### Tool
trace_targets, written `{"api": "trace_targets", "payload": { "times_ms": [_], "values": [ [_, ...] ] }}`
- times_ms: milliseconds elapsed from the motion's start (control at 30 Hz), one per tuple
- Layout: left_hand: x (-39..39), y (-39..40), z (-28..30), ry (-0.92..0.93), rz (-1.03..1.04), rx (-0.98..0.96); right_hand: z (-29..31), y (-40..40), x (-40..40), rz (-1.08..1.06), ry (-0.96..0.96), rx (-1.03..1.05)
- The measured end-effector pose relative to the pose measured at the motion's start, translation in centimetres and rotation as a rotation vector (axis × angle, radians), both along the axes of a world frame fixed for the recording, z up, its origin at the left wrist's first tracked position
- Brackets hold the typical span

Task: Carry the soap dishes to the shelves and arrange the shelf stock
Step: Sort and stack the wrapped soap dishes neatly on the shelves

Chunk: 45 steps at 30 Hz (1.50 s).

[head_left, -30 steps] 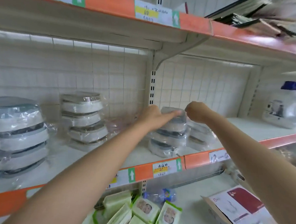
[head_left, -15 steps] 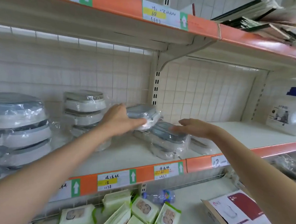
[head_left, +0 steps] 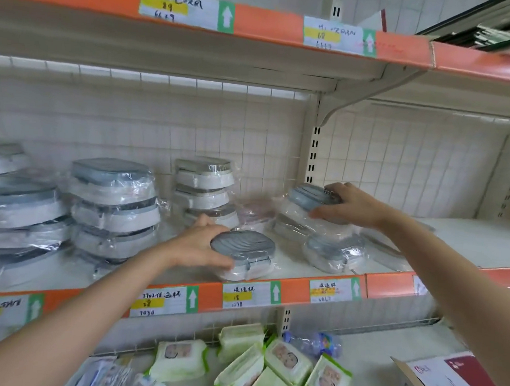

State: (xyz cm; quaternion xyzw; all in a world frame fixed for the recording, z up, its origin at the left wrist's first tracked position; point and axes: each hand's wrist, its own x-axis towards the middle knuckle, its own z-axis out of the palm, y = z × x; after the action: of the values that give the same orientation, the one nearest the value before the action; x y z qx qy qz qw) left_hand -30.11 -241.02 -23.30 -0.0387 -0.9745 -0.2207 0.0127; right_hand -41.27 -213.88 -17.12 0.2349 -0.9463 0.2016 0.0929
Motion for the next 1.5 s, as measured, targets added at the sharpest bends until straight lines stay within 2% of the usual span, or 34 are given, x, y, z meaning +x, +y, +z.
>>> {"api": "trace_targets", "payload": {
  "times_ms": [167,233,333,433,567,767,867,1033,1167,1300,1500],
  "values": [
    [0.2,0.1,-1.5,0.062,0.158,0.066,-0.4,-3.7,2.2,0.206,-0.061,-0.044],
    [0.5,0.5,-1.8,0.101,0.235,0.029,-0.7,-5.0,2.6,0.267,-0.081,-0.020],
    [1.0,0.8,-1.8,0.113,0.221,-0.003,-1.5,-6.2,2.6,0.343,-0.230,0.058],
    [0.5,-0.1,-1.8,0.101,0.191,0.137,-2.0,-7.3,2.6,0.383,-0.350,0.055],
    [-0.3,-0.8,-2.1,0.103,0.169,0.230,-2.2,-8.3,1.1,0.407,-0.406,0.035],
    [-0.3,-0.9,-2.3,0.116,0.172,0.175,-2.6,-8.8,0.3,0.414,-0.435,0.014],
    [0.7,-0.3,-1.5,0.144,0.210,0.073,-2.4,-8.3,0.0,0.438,-0.453,0.033],
    [2.5,1.9,0.8,0.401,0.192,-0.130,-0.5,-4.3,-0.1,0.335,-0.316,0.031],
    [1.0,6.1,2.7,0.514,0.041,-0.138,-0.2,-0.5,-1.2,0.177,-0.257,-0.048],
    [-3.4,11.9,2.8,0.400,-0.096,-0.193,-0.5,3.0,-2.3,-0.022,-0.062,0.174],
    [-10.5,18.1,0.1,0.094,-0.100,-0.377,-0.9,8.6,-3.9,-0.180,0.002,0.236]
  ]
}}
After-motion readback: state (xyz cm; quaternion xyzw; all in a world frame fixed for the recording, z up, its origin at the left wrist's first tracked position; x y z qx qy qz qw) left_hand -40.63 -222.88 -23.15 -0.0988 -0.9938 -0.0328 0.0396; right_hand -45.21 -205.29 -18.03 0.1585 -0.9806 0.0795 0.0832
